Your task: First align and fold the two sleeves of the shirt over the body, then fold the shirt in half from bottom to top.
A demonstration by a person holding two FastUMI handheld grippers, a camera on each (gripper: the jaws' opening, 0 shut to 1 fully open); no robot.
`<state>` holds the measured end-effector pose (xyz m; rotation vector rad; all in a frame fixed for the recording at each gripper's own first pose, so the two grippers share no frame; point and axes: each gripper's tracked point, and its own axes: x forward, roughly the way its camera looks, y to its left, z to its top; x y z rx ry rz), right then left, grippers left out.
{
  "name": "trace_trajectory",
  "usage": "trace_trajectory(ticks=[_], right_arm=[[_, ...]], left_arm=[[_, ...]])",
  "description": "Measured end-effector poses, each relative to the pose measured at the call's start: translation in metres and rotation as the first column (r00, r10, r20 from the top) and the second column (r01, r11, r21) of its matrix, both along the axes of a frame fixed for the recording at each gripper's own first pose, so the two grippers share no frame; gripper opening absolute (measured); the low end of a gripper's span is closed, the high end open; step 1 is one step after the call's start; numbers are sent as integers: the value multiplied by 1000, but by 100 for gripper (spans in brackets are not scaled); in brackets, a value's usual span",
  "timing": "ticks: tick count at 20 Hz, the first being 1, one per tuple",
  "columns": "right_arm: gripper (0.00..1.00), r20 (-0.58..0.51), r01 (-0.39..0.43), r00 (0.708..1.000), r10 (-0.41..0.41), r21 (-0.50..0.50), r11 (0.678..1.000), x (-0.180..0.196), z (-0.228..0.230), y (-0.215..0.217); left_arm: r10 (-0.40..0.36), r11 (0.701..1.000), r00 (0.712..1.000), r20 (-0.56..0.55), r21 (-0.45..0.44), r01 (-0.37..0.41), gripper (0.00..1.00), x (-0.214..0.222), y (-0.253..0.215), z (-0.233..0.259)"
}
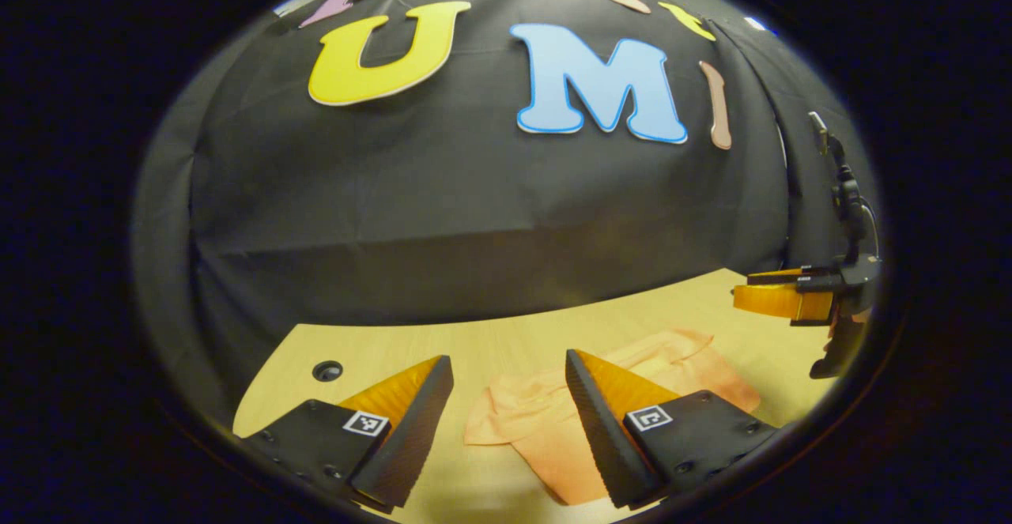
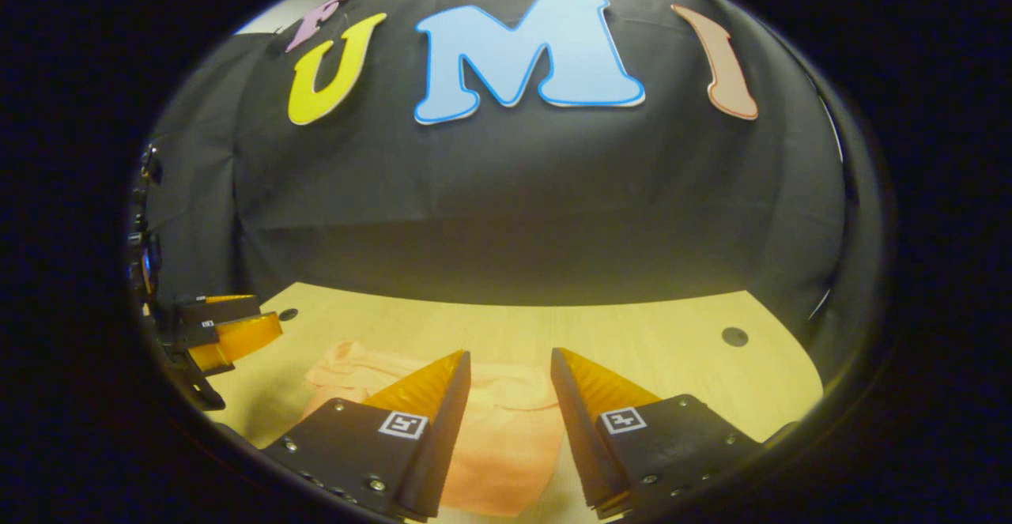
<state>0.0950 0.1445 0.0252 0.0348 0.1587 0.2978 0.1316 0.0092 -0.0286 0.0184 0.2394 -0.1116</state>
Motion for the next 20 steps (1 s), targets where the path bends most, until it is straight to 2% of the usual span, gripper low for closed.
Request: trace_trajectory(ticks=[5, 12, 20], right_arm=[[65, 97, -24, 995, 26, -22, 999, -77, 29, 4], [65, 170, -29, 985, 36, -41, 999, -175, 23, -6], [65, 216, 12, 976, -2, -44, 999, -243, 3, -36]], left_arm=[[-11, 1000, 997, 72, 5, 11, 95, -76, -21, 36], [-21, 1000, 987, 160, 3, 21, 95, -164, -50, 58], [8, 1000, 977, 213, -10, -6, 94, -243, -78, 53]])
